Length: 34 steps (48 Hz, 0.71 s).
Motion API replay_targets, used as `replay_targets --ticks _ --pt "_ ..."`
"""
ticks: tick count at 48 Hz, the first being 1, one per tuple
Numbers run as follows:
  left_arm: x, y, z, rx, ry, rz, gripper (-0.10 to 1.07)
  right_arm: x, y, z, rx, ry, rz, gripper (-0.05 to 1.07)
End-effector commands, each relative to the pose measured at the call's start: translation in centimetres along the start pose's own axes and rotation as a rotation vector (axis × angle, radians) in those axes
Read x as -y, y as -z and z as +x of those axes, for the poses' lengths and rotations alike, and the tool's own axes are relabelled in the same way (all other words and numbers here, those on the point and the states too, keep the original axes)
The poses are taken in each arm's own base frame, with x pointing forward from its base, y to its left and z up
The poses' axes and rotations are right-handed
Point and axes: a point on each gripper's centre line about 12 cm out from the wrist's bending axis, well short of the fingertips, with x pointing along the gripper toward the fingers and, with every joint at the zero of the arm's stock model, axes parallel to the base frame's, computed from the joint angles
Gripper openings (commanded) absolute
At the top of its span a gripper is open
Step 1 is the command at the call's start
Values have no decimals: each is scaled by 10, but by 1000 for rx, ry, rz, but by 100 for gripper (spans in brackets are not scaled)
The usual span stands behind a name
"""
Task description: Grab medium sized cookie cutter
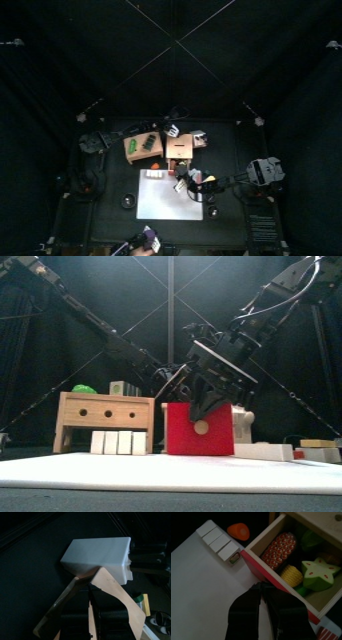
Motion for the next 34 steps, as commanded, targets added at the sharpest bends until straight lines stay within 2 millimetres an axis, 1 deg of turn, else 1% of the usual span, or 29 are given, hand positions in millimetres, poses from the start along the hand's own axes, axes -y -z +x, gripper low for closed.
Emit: replay_targets --ticks 1,11,22,34 --pt "3 -8 -6 17 4 14 34 4 -18 -1 37 3 22 53" --pt "3 -8 -7 18 5 15 34 9 -28 3 60 14 22 53" --pt "4 -8 -7 19 6 16 34 21 -42 14 87 43 27 53" --pt "6 -7 -8 5 13 18 34 27 -48 27 94 66 29 53"
